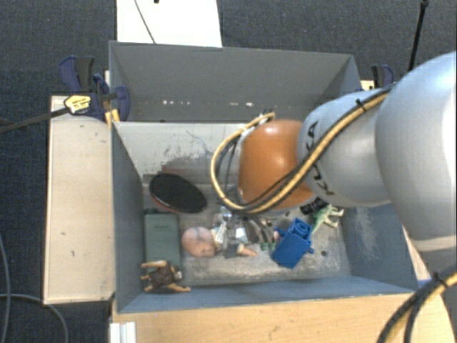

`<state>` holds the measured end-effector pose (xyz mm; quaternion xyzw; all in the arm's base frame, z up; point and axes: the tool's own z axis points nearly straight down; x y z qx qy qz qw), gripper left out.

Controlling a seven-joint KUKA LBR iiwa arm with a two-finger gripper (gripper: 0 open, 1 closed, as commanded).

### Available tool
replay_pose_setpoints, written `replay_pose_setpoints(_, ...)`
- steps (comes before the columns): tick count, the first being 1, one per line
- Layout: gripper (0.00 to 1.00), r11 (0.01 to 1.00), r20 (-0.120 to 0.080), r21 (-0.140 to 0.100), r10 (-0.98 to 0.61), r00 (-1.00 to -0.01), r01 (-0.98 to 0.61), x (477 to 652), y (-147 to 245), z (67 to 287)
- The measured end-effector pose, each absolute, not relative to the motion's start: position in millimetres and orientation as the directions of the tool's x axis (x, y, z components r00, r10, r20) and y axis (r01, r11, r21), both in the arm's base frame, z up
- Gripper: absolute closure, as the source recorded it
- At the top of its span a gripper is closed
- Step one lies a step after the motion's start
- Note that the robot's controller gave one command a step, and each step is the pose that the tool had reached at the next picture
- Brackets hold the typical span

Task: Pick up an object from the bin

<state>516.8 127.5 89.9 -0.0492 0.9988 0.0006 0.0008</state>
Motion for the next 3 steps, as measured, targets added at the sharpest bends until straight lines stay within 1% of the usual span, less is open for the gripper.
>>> replay_pose_setpoints(2, 1.00, 0.995, 0.006, 0.000, -0.096, -0.995, -0.096, 515.4, 127, 129)
replay_pose_setpoints(3, 1.00, 0.995, 0.002, 0.000, -0.096, -0.995, -0.096, 516.0, 127, 151)
